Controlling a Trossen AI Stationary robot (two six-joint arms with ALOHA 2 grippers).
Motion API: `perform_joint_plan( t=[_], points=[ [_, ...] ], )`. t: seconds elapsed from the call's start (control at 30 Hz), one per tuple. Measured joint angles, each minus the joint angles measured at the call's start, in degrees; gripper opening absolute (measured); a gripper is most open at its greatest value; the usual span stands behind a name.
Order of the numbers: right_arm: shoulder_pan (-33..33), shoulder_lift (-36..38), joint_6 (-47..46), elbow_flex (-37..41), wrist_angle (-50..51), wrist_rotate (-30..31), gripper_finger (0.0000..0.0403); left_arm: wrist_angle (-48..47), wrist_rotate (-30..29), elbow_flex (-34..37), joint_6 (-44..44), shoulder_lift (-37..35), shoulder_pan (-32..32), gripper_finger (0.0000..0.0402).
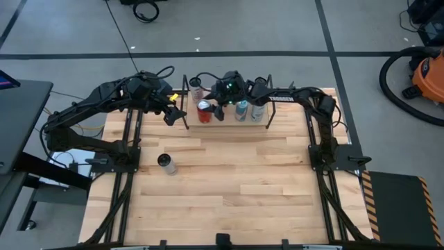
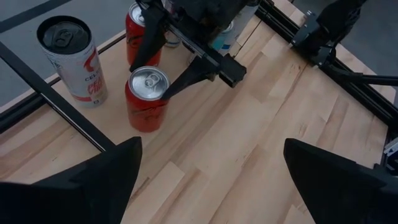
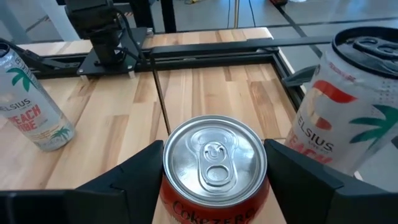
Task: Place canned beverage on shelf
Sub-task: Put the red soda can on the shelf aligned with other red soda can
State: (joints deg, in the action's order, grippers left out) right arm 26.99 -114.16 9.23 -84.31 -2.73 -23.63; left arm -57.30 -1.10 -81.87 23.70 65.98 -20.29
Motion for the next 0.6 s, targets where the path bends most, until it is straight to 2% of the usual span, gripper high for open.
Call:
perform_joint_plan(
  t=[0.4, 0.6],
  points=[
    [0.48, 5.64, 6.35, 0.2, 14.8, 0.09, 0.0265, -0.07, 0.02, 0.0, -0.04, 0.0, 0.0, 0.0394],
    [0.54, 7.26, 8.46, 0.18, 19.74, 4.21, 0.0263, -0.07, 0.02, 0.0, 0.06, 0.0, 0.01, 0.0394]
  ],
)
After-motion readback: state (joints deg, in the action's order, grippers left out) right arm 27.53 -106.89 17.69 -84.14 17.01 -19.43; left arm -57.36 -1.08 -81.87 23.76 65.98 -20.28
